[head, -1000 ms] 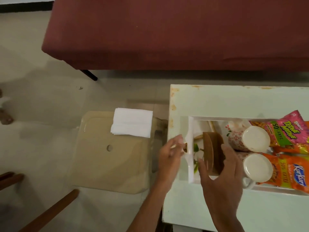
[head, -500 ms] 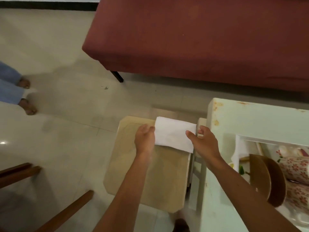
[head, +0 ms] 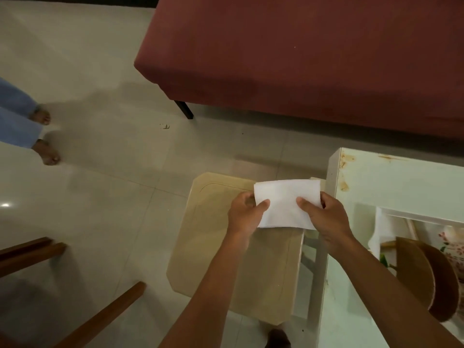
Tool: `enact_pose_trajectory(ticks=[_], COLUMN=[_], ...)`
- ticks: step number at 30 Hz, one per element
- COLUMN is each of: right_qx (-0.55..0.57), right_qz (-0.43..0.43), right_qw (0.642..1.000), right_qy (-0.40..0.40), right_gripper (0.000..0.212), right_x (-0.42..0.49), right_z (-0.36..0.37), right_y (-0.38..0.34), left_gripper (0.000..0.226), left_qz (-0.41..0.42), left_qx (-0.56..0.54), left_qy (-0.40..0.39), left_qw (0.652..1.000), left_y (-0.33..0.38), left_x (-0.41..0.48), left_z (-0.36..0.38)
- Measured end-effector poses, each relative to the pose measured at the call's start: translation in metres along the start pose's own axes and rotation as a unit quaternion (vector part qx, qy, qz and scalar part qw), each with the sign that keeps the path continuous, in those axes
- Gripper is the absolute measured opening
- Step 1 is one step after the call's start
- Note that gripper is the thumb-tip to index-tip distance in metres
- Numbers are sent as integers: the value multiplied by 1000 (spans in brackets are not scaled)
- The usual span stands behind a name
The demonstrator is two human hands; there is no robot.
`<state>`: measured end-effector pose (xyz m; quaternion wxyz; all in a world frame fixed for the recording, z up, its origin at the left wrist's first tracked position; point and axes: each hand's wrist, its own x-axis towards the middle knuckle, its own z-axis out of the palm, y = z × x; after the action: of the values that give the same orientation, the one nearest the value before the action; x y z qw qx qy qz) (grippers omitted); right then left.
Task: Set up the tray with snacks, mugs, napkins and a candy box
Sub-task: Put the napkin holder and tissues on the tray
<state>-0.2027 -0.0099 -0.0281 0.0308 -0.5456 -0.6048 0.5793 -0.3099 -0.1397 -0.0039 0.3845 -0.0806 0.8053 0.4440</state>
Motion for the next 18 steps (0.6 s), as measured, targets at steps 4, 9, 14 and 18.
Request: enact_pose_trajectory(ticks=[4,9,14,18], right_qx=[22,36,-148,-172], right_qz=[-32,-52,-169,-238], right_qw=[998,995,971,949], right_qy=[-50,-82,85,115], right_gripper=[14,14,26,6], right_x=[-12,-23,-52,-83], right_z=[-17,-45,-58,-67], right_y=[-7,-15,-20,-20], left_gripper=[33,31,24,8], left_qz=[23,72,178,181], left_qx=[12,-15,16,-24], left_qy=[-33,-34,52,53], left_qw=[999,997,983,982], left_y=[-8,-10,-3,3], left_x=[-6,-25,-69,-109], left_z=[2,12,44,75])
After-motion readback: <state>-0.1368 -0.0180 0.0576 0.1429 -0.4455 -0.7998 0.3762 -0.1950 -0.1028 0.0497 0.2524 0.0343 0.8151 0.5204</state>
